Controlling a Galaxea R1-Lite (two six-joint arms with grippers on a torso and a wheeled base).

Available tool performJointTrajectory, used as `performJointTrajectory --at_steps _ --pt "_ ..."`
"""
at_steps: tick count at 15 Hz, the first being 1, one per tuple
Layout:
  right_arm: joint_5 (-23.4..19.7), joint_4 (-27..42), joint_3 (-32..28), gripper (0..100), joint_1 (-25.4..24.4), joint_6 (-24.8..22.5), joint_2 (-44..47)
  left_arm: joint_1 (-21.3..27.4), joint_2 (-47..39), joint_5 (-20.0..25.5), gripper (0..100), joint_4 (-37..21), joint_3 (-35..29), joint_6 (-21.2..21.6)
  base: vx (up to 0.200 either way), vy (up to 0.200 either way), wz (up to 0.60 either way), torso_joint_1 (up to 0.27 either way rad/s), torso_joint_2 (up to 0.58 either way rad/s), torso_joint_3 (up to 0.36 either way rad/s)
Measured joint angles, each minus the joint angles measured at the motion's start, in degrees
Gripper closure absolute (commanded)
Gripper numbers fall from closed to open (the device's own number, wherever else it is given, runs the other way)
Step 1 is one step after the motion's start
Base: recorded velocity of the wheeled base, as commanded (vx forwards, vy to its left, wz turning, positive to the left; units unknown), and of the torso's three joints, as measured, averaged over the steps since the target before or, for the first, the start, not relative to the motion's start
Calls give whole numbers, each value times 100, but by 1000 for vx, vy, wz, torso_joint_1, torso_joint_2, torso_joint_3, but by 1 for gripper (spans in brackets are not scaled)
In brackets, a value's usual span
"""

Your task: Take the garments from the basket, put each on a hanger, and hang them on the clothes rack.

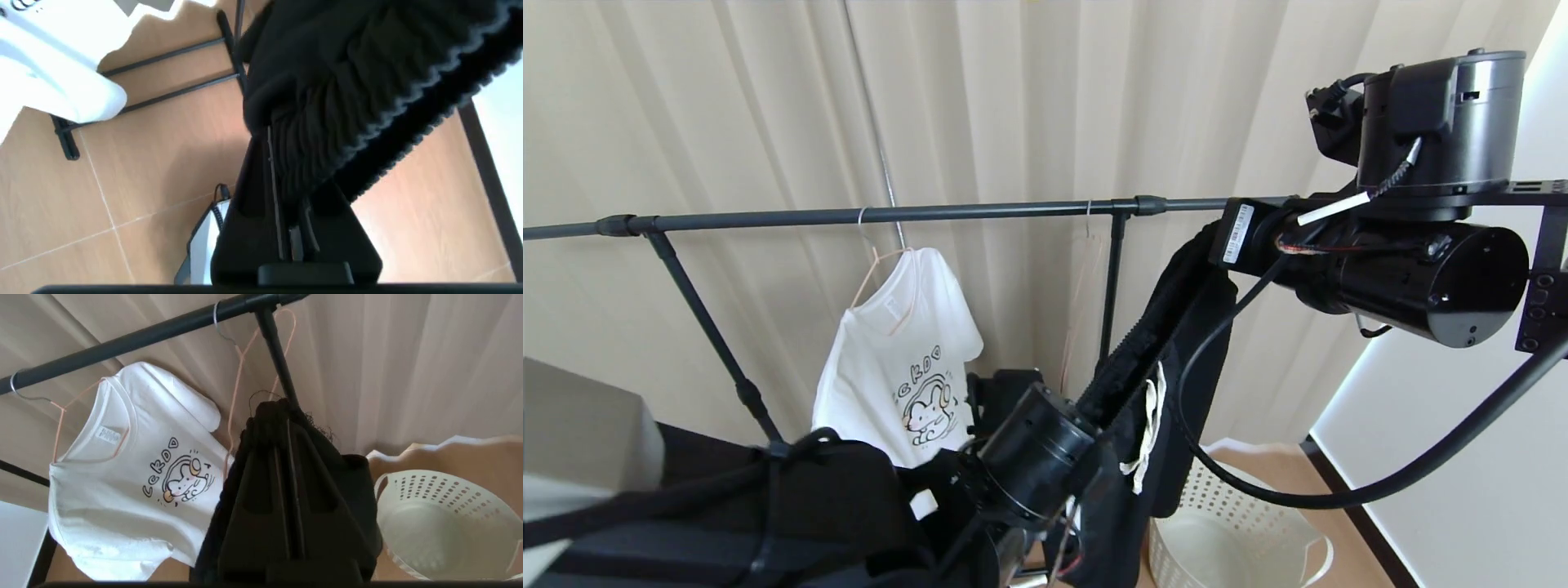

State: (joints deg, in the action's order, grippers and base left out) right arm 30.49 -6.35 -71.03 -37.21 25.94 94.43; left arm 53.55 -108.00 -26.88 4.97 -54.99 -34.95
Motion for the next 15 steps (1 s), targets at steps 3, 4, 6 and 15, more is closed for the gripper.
performJointTrajectory --at_steps 3,4,6,15 --pt "0 66 679 100 -100 -824 -267 -621 560 -51 100 -35 72 38 0 0 0 0 0 0" --pt "2 140 961 100 -204 -1090 -396 -774 741 -16 100 -38 106 137 0 0 0 0 0 0" --pt "0 389 1473 100 -538 -1491 -636 -1064 1111 368 100 -57 191 463 0 0 0 0 0 0" --pt "-137 375 1064 100 -446 -848 -588 -1619 1974 720 100 -948 4 991 0 0 0 0 0 0"
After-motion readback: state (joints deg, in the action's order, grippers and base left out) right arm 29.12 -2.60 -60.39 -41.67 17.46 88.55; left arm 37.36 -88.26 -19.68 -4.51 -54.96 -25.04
